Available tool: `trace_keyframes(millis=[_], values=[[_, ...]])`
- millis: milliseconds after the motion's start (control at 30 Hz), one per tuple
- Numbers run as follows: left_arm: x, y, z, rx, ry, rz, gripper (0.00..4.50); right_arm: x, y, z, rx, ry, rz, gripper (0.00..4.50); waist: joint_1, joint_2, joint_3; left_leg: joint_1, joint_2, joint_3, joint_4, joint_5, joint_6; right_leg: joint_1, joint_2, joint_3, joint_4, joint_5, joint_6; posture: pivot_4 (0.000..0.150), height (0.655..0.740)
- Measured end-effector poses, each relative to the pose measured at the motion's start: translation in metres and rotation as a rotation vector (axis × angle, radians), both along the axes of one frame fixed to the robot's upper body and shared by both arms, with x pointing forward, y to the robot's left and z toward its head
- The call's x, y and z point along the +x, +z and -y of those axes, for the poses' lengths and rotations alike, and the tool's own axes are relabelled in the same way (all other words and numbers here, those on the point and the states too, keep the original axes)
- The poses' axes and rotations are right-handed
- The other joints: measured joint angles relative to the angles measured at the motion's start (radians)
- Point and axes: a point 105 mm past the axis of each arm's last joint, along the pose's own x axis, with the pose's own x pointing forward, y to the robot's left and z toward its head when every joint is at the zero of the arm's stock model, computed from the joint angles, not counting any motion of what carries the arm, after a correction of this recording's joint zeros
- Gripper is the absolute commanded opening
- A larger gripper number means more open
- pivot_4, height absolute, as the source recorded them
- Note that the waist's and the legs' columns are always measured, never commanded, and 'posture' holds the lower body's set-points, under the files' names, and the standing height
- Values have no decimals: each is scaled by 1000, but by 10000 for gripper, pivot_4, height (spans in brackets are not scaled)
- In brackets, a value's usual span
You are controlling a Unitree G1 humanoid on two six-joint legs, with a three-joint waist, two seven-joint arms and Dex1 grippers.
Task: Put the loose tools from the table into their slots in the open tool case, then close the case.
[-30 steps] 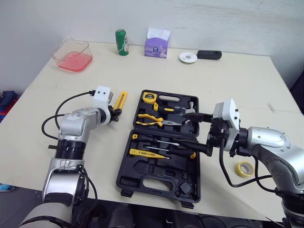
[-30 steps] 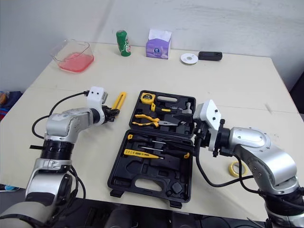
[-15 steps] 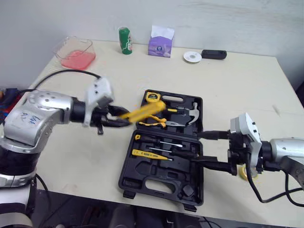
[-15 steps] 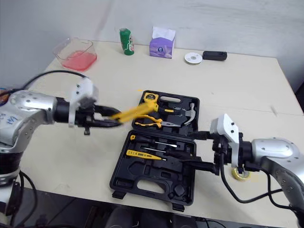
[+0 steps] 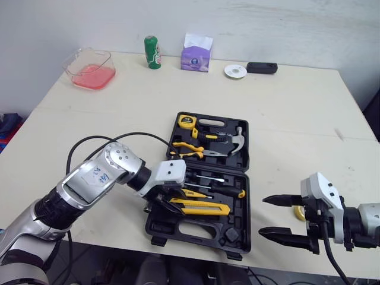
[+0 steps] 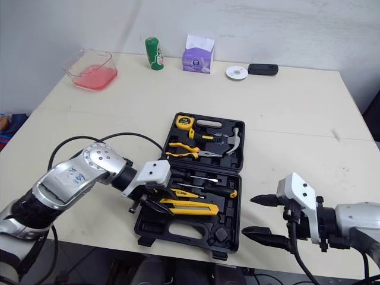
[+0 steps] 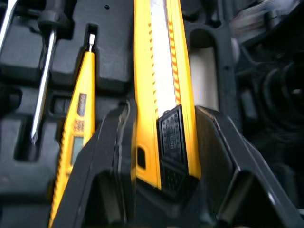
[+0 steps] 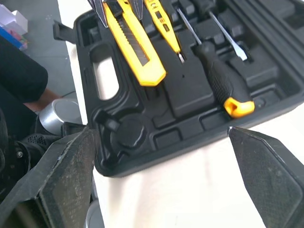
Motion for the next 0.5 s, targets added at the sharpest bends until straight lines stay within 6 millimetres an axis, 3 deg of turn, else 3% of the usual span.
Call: trace_keyframes(millis=[267, 333, 500], values=[[0, -6, 7, 0, -47, -20, 14087, -6, -5, -2, -5, -15, -10, 45000, 2, 0, 0, 0, 0, 0, 2, 0, 0, 0, 5, 0, 2, 0, 0, 1500, 7244], [0, -7, 7, 3, -46, -20, 24703, -6, -6, -3, -7, -17, -7, 45000, 0, 0, 0, 0, 1, 0, 3, 0, 0, 0, 7, 2, 2, 0, 0, 1500, 7244], [-1, -2, 4, -8, -27, -50, 44694, -9, -4, -5, -13, -9, 4, 45000, 1, 0, 0, 0, 2, 0, 4, 0, 0, 0, 9, 2, 4, 0, 0, 1500, 7244]])
